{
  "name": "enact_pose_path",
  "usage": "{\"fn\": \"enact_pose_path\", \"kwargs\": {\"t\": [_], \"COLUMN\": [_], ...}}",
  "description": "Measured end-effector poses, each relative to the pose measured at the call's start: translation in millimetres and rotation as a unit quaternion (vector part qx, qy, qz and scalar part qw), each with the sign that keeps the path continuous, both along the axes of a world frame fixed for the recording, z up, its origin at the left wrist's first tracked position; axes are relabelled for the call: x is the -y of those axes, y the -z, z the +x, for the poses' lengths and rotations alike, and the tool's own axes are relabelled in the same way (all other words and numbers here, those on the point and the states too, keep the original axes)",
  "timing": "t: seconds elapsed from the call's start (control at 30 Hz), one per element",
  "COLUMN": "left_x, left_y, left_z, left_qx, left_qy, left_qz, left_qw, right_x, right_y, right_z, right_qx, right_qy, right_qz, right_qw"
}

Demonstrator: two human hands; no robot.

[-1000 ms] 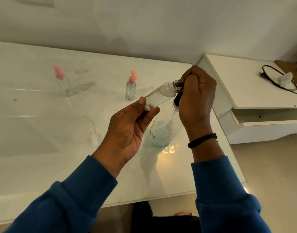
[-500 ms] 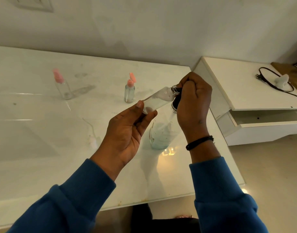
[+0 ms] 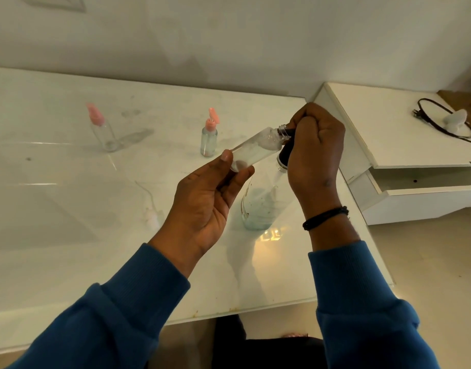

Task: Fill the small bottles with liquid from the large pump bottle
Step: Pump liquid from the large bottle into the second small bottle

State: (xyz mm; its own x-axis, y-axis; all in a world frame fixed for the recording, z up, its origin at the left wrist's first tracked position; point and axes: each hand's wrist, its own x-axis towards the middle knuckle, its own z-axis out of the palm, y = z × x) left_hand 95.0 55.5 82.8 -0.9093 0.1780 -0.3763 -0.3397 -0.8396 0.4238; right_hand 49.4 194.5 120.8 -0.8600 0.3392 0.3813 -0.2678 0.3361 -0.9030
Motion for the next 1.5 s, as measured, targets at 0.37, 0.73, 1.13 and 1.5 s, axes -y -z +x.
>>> {"fn": "enact_pose_path", "kwargs": {"t": [0.37, 0.73, 1.13, 1.5], "left_x": [1.5, 0.2, 0.5, 0.0], "left_y": [-0.2, 3.3, 3.2, 3.9], "left_z": [0.3, -0.5, 1.7, 0.2], "left_qx": [-0.001, 0.006, 0.009, 0.021], "left_qy": [0.0, 0.004, 0.009, 0.029], "left_qz": [0.006, 0.005, 0.01, 0.037], "left_qw": [1.0, 1.0, 1.0, 0.999], "right_x": [0.8, 1.3, 1.9, -3.1], "right_y": [2.2, 3.0, 5.7, -6.9], "right_z": [-1.7, -1.8, -1.2, 1.2], "right_qx": [0.013, 0.01, -0.003, -0.021], "right_qy": [0.007, 0.009, 0.016, 0.014], "right_qz": [-0.005, 0.002, 0.007, -0.003], "right_qw": [1.0, 1.0, 1.0, 1.0]}}
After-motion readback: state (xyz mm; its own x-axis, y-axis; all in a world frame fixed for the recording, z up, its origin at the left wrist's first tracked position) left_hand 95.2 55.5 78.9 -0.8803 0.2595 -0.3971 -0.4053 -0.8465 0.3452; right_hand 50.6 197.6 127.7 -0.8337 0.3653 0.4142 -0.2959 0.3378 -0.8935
